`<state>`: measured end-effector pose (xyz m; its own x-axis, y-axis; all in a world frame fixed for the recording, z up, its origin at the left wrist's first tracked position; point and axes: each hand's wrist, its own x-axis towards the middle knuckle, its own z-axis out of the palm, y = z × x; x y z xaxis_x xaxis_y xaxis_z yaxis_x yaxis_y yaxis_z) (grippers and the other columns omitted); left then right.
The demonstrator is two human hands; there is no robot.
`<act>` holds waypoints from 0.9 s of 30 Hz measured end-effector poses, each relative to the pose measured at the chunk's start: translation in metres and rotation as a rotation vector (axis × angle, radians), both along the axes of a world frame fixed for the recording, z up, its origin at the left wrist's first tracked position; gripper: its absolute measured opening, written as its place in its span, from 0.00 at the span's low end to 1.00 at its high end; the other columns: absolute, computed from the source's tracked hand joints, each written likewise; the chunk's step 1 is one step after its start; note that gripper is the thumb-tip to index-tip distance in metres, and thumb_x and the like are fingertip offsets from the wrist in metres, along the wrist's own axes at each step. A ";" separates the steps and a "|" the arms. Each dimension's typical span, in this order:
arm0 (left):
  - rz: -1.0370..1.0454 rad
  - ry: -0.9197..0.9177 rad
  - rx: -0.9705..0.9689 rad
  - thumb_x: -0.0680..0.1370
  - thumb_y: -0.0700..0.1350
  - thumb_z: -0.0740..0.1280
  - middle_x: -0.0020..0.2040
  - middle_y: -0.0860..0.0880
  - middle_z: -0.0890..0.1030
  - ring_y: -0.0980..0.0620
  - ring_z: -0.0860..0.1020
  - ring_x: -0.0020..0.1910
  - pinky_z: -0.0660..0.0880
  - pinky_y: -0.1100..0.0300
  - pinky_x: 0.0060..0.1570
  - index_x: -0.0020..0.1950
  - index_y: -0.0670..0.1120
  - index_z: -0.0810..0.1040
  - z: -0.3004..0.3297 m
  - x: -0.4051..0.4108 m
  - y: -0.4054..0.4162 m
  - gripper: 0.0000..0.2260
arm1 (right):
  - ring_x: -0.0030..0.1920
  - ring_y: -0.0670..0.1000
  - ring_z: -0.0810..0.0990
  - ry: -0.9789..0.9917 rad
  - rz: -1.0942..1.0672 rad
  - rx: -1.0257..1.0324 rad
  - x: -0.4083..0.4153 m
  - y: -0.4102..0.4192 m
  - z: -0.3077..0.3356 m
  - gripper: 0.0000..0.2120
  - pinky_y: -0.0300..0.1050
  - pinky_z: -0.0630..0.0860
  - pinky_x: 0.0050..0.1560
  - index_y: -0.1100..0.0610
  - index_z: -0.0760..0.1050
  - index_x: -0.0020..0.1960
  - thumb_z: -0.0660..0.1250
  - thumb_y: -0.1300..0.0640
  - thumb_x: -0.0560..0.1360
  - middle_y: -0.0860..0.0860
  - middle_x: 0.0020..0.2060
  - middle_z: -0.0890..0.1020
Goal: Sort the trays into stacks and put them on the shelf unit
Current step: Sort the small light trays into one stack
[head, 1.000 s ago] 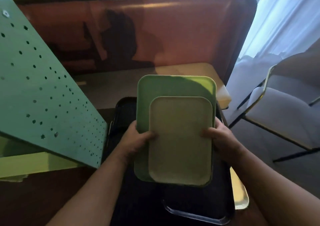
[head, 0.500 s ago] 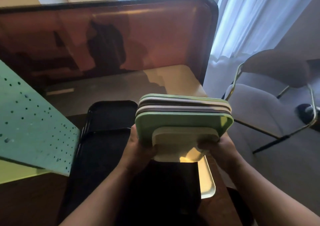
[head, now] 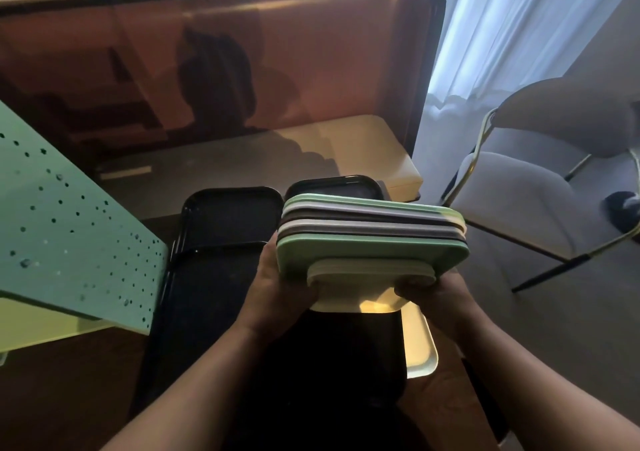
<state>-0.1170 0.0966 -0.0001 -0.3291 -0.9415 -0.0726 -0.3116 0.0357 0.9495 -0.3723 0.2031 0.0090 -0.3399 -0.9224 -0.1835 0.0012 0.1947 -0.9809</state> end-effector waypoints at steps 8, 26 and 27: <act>-0.011 0.020 -0.042 0.59 0.51 0.81 0.58 0.62 0.77 0.66 0.78 0.56 0.76 0.67 0.52 0.63 0.67 0.62 0.011 0.000 0.004 0.40 | 0.46 0.48 0.84 -0.008 0.033 -0.033 0.001 0.007 0.000 0.17 0.41 0.82 0.44 0.64 0.77 0.55 0.65 0.80 0.72 0.52 0.43 0.85; -0.073 -0.046 0.032 0.57 0.55 0.78 0.62 0.49 0.78 0.54 0.80 0.58 0.80 0.50 0.59 0.66 0.53 0.72 0.020 0.004 -0.002 0.39 | 0.46 0.47 0.84 0.059 0.006 -0.021 0.003 0.009 0.006 0.18 0.39 0.81 0.43 0.61 0.78 0.56 0.70 0.77 0.70 0.52 0.46 0.84; -0.081 -0.066 0.057 0.57 0.56 0.78 0.62 0.50 0.79 0.54 0.81 0.58 0.80 0.48 0.59 0.68 0.51 0.72 0.018 0.005 -0.003 0.40 | 0.45 0.46 0.84 0.039 0.025 -0.017 0.001 0.008 0.007 0.18 0.38 0.81 0.42 0.62 0.78 0.56 0.68 0.78 0.70 0.54 0.46 0.83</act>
